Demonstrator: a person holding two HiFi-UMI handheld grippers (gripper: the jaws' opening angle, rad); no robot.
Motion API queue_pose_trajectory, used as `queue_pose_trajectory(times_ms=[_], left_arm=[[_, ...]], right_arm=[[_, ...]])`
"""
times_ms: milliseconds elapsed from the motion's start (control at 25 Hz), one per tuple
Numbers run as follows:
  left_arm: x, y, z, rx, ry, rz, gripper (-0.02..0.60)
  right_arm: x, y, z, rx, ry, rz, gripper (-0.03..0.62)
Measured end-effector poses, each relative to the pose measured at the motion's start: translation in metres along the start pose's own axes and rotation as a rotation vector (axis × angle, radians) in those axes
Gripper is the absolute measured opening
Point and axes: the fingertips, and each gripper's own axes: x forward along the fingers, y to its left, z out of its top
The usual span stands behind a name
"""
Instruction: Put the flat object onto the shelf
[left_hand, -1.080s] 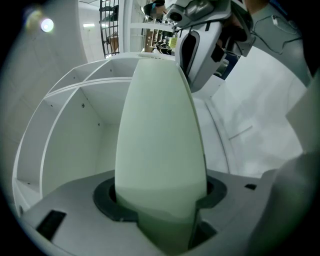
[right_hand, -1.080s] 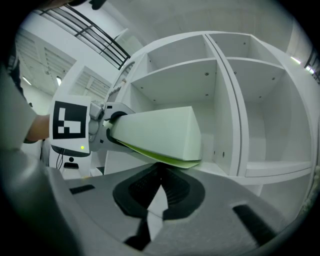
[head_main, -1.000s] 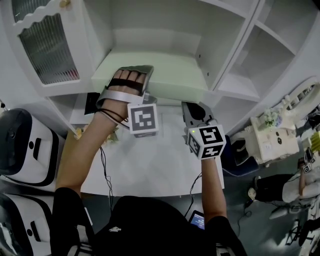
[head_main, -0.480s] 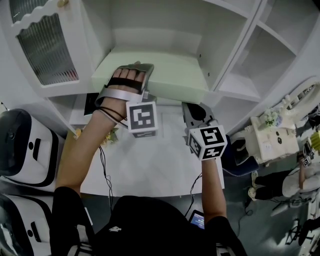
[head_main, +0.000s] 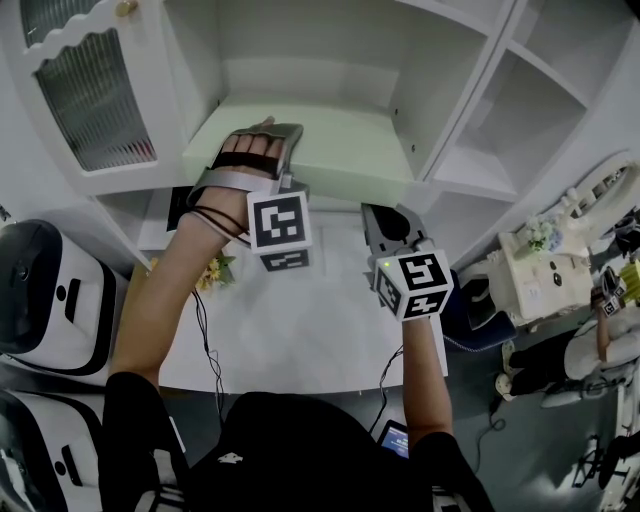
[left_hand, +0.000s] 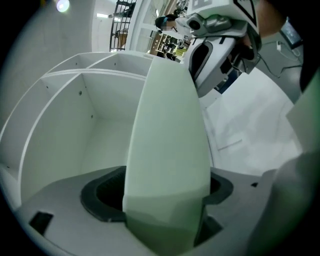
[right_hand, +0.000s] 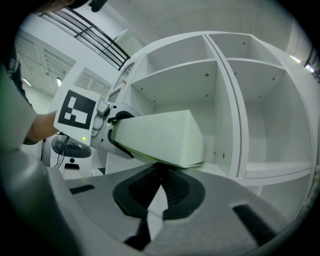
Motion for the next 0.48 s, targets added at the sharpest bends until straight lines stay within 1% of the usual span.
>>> queue_pose_trajectory(times_ms=[80,480], left_arm=[[0.000,-0.005,0.001,-0.003,-0.002,-0.022,0.380],[0.006,-0.014,-0.001,-0.001,0.002,-0.023,0.386]], right_arm=[[0.000,0.000,-0.003,0.002,0.009,-0.001,-0.002],[0.000,0.001,-0.013,0.014,0.033,-0.001,-0.002]])
